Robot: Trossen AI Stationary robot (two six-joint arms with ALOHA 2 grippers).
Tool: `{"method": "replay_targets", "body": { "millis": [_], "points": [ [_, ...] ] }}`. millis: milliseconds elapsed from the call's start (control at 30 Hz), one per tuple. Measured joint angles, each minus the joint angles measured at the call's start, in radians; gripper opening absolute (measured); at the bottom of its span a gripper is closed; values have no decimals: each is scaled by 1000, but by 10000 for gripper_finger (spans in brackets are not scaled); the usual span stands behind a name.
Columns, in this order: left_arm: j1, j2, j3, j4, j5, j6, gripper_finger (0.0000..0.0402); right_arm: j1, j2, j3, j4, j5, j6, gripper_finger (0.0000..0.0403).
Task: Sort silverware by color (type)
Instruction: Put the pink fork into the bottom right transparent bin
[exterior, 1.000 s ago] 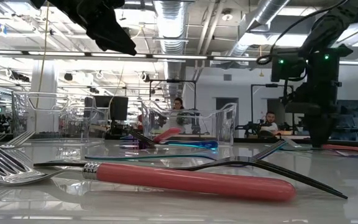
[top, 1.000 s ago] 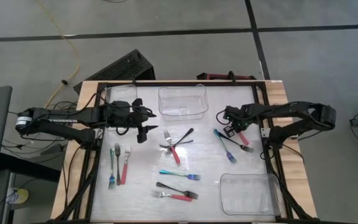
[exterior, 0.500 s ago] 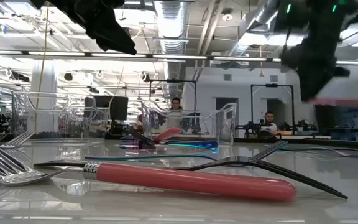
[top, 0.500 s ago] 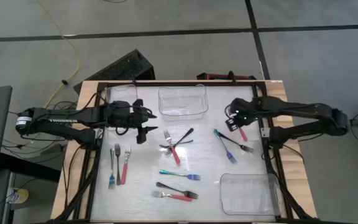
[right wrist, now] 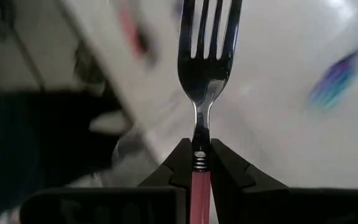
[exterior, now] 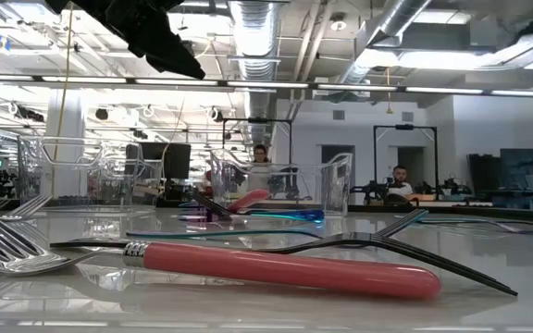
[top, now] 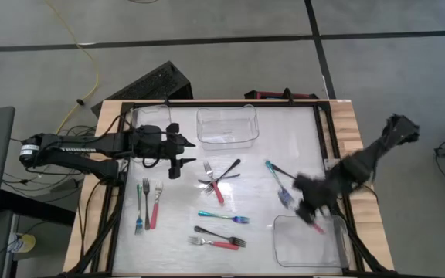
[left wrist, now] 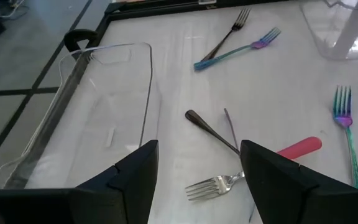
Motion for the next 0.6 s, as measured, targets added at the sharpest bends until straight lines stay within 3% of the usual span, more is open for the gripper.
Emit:
{"method": "replay_targets", "body": {
  "millis": [133,233,600],
  "points": [
    [0,0,0,2,-2,70,213,212,106,0,33,4,115,58],
    [0,0,0,13,-3,106,213,298,184,0,8,2,127,58],
    [17,0,0,122,-3,106,213,264,404,0,-36,-9,-138,58]
  ]
}}
